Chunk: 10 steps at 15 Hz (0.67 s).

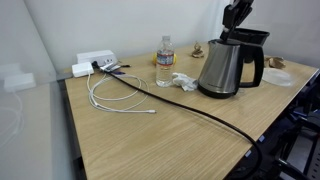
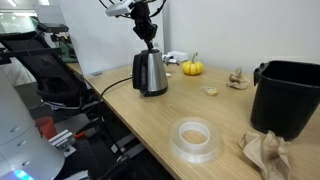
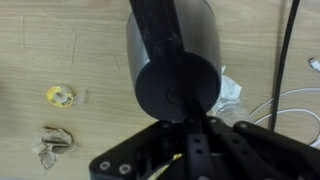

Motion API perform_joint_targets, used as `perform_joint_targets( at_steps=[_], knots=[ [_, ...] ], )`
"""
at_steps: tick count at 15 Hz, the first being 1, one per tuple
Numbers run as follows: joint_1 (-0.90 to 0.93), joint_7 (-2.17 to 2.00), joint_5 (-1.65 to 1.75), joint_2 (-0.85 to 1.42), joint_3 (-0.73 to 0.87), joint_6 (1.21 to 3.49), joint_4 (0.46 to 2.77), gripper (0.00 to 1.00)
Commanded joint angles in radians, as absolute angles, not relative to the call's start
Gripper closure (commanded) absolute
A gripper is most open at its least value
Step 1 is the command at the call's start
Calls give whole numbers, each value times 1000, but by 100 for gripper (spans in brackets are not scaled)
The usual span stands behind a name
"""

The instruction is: Close the lid of the electric kettle

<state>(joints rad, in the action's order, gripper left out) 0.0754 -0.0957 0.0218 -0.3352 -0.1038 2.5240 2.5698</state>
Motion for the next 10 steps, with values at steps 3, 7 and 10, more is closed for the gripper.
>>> perform_joint_targets(
  at_steps=[3,7,10],
  knots=[
    [66,-112,49,-311,-117,2553,2583,100],
    [69,-101,53,-304,-116,2548,2594,100],
    [73,-94,61,-291,-120,2549,2600,100]
  ],
)
